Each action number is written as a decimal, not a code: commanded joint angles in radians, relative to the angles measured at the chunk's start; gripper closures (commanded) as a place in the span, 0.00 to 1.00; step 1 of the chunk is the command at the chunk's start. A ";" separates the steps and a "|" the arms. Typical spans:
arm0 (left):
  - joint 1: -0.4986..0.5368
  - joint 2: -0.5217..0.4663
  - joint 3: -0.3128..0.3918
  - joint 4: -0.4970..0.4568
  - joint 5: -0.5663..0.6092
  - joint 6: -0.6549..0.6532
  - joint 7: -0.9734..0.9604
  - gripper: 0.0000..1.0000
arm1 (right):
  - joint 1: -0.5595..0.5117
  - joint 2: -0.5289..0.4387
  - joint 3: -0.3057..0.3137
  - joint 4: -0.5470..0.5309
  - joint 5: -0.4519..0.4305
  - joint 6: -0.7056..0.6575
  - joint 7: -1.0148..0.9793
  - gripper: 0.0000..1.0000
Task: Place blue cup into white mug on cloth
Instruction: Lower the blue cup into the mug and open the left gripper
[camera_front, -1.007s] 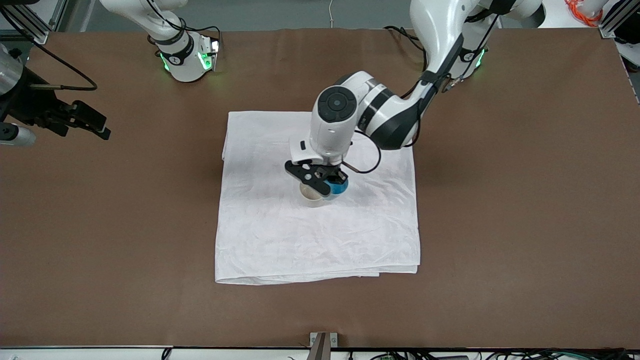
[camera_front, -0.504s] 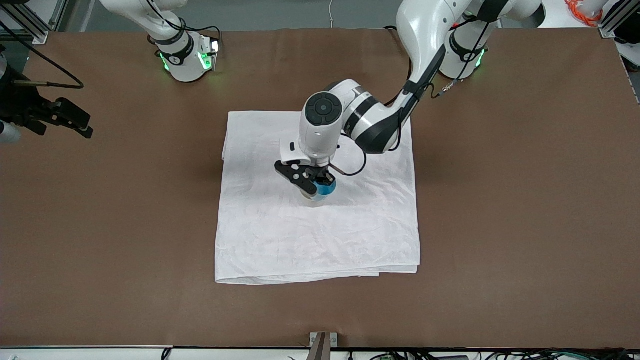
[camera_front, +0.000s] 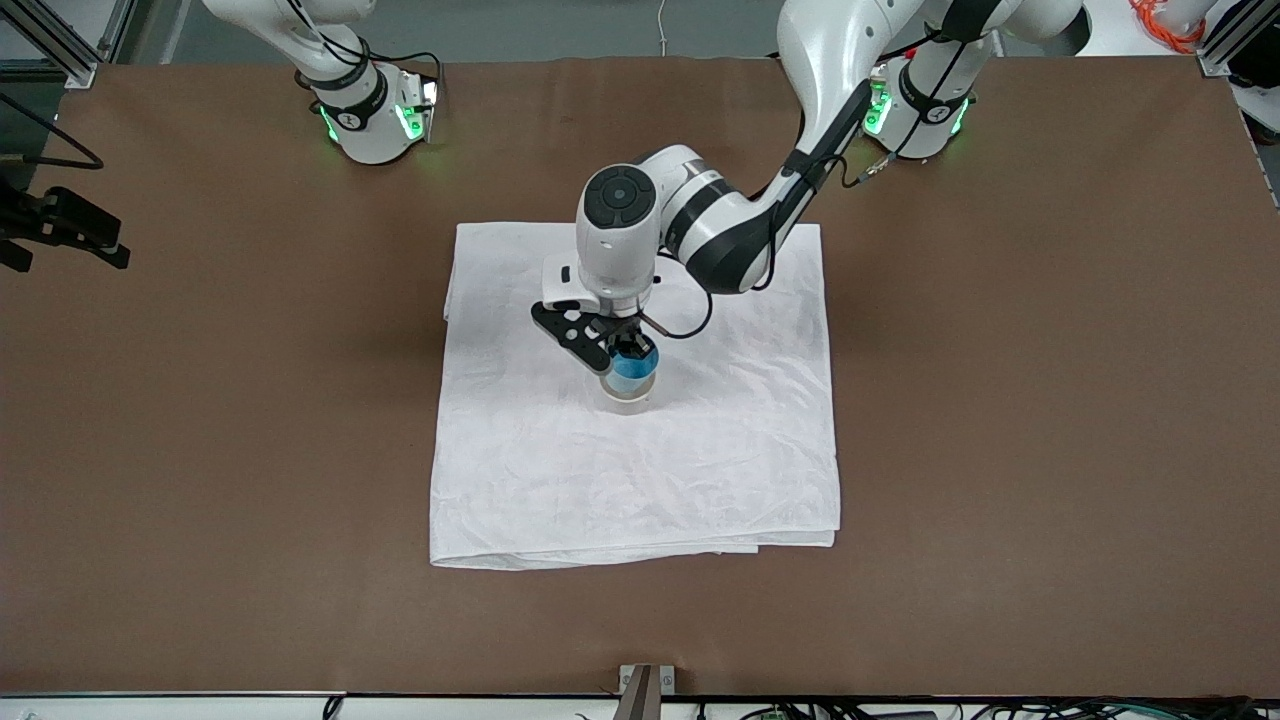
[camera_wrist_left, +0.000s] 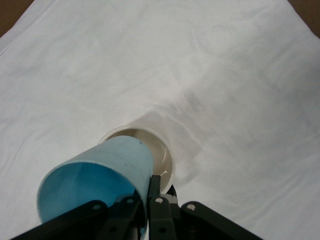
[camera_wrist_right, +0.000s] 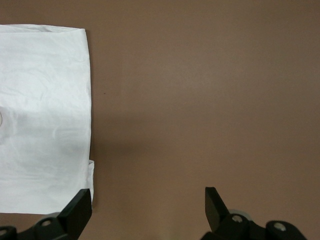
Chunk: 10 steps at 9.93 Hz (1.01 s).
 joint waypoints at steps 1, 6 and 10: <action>-0.013 0.013 0.012 0.007 0.019 -0.001 -0.006 1.00 | -0.001 -0.001 0.006 -0.002 0.003 -0.023 -0.002 0.00; -0.026 0.039 0.013 0.007 0.019 0.000 -0.007 0.99 | -0.006 -0.006 0.030 -0.022 0.000 -0.028 -0.003 0.00; -0.025 0.053 0.013 0.008 0.051 0.000 -0.007 0.93 | -0.007 -0.004 0.027 -0.015 -0.002 -0.028 -0.002 0.00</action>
